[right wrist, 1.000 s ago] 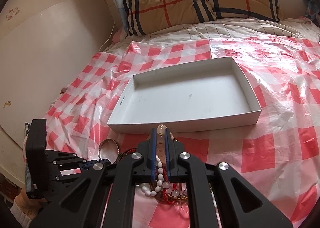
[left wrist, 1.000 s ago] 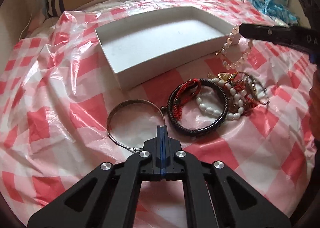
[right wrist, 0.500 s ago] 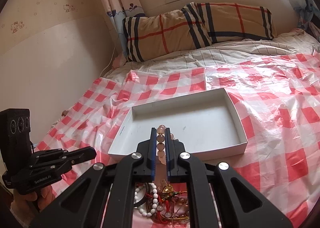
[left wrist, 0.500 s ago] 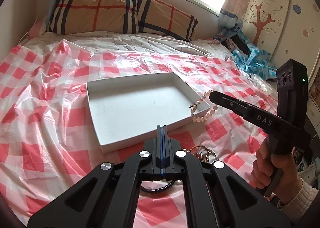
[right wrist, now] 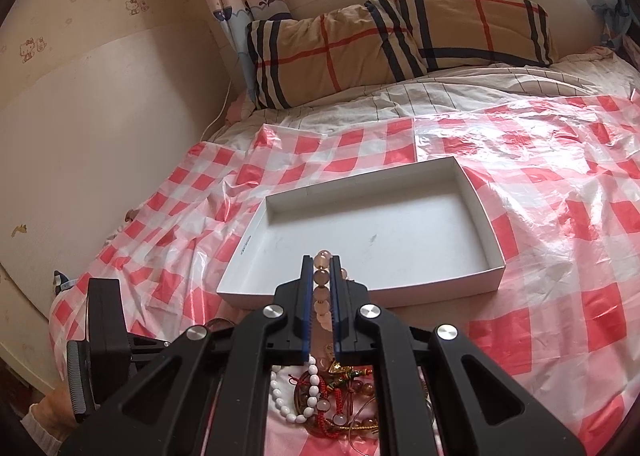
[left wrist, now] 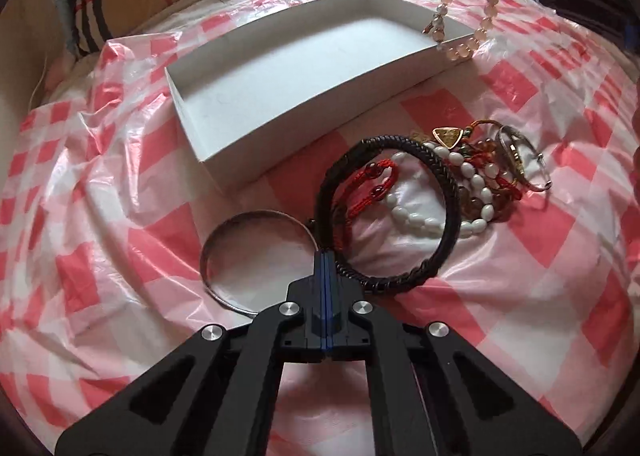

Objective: Organize jewelry

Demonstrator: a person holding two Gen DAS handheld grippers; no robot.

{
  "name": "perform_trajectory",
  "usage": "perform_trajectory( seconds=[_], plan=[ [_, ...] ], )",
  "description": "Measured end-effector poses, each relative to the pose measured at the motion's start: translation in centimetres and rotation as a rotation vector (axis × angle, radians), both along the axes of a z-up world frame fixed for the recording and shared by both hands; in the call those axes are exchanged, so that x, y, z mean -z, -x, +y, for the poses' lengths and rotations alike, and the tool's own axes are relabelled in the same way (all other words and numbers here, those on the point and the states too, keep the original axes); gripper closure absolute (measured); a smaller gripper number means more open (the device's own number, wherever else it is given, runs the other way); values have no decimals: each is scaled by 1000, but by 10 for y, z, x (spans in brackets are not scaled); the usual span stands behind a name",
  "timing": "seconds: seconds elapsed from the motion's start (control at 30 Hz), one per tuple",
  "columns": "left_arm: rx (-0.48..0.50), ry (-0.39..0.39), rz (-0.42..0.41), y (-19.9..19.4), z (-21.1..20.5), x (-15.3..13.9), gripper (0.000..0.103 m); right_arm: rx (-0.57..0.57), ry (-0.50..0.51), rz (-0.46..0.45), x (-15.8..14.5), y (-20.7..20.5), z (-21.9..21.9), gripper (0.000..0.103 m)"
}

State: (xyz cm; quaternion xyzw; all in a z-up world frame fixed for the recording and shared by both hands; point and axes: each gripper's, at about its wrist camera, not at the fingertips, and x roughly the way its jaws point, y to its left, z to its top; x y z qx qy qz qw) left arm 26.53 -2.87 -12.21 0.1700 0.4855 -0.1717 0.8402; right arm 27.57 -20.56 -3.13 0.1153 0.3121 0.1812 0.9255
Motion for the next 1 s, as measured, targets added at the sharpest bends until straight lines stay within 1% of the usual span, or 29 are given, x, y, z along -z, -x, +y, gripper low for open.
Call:
perform_trajectory(
  seconds=[0.03,0.1,0.13,0.2,0.23,0.27,0.3,0.37,0.4,0.43,0.47,0.5,0.53,0.57,0.7,0.83,0.9,1.0],
  plan=[
    [4,26,15,0,2,-1,103,0,0,-1,0,0,0,94],
    [3,104,51,1,11,-5,103,4,-1,-2,0,2,0,94],
    [7,104,53,2,12,-8,103,7,-4,-2,-1,1,-2,94],
    [5,89,28,5,16,-12,102,12,-11,0,-1,2,-4,94],
    [13,73,34,5,15,-10,101,12,-13,0,-1,2,-5,94],
    [19,54,33,5,13,-7,97,11,-12,0,-1,2,-5,94],
    [28,27,33,5,9,-3,88,10,-11,0,-1,2,-5,94],
    [40,-28,12,6,1,6,85,7,-8,2,-1,2,-5,94],
    [33,-33,3,6,0,7,86,6,-9,2,-1,1,-6,94],
    [20,-24,10,4,0,6,89,5,-9,2,-1,1,-5,94],
    [13,-7,19,2,0,4,96,5,-10,0,-2,0,-5,94],
    [8,-8,11,2,-2,0,98,4,-11,-4,-2,1,-5,94],
    [1,5,-10,2,-3,-6,98,4,-12,-12,-3,1,-5,94],
    [-6,38,-20,2,-1,-14,98,3,-12,-20,-5,1,-4,94],
    [-20,207,-89,5,3,-53,98,1,-13,-54,-10,-1,-3,94],
    [-19,323,-160,1,2,-82,98,-2,-23,-52,-9,-7,-6,94],
    [-24,363,-176,-9,0,-89,98,-2,-35,-44,-8,-11,-9,94],
    [-30,393,-198,-25,-7,-91,98,-11,-32,-47,-9,-18,-6,94]
  ],
)
